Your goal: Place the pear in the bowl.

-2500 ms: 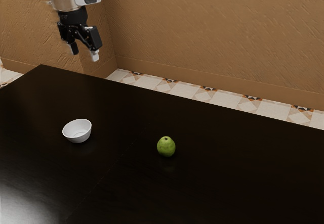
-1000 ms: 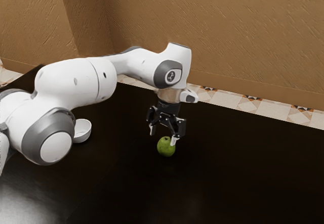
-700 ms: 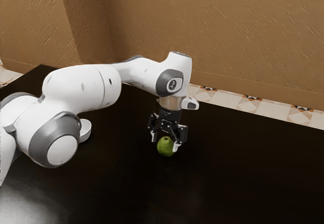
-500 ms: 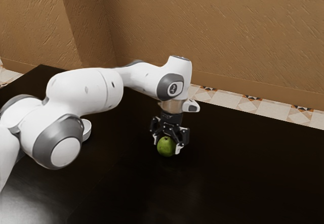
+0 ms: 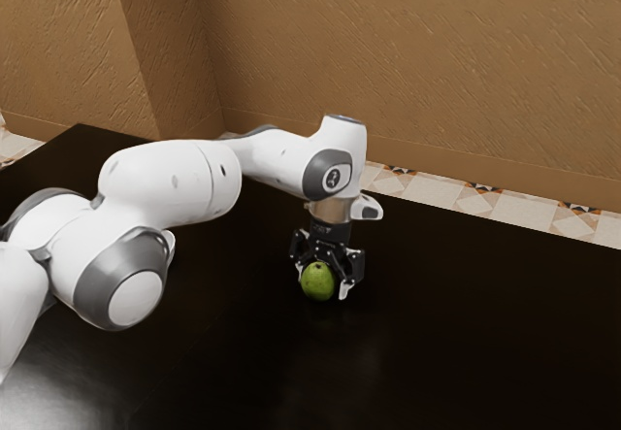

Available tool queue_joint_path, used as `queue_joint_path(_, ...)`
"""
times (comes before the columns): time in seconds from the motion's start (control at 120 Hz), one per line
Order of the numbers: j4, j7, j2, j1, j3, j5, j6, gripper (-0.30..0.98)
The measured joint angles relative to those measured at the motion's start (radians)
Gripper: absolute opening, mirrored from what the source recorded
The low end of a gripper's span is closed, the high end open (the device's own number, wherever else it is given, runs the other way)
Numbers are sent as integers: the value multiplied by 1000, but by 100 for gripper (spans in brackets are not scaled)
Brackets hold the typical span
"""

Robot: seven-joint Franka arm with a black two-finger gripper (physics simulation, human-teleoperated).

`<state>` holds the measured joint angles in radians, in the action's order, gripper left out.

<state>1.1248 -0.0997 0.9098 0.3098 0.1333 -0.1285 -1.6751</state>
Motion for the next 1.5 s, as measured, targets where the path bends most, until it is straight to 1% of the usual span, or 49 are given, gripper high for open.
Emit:
queue_joint_path(0.1,0,1,1,0,0,-3,-1,66)
queue_joint_path(0.275,0,2,1,-1,1,-4,1,45)
queue_joint_path(0.458,0,1,-10,0,12,1,12,32)
queue_joint_path(0.717,0,-2,-54,-1,24,16,49,7)
queue_joint_path(0.842,4,6,-84,-37,28,29,71,-7)
queue_joint_path(1.183,12,77,-115,-184,23,66,113,-5)
queue_joint_path(1.5,11,215,-128,-281,25,110,120,-6)
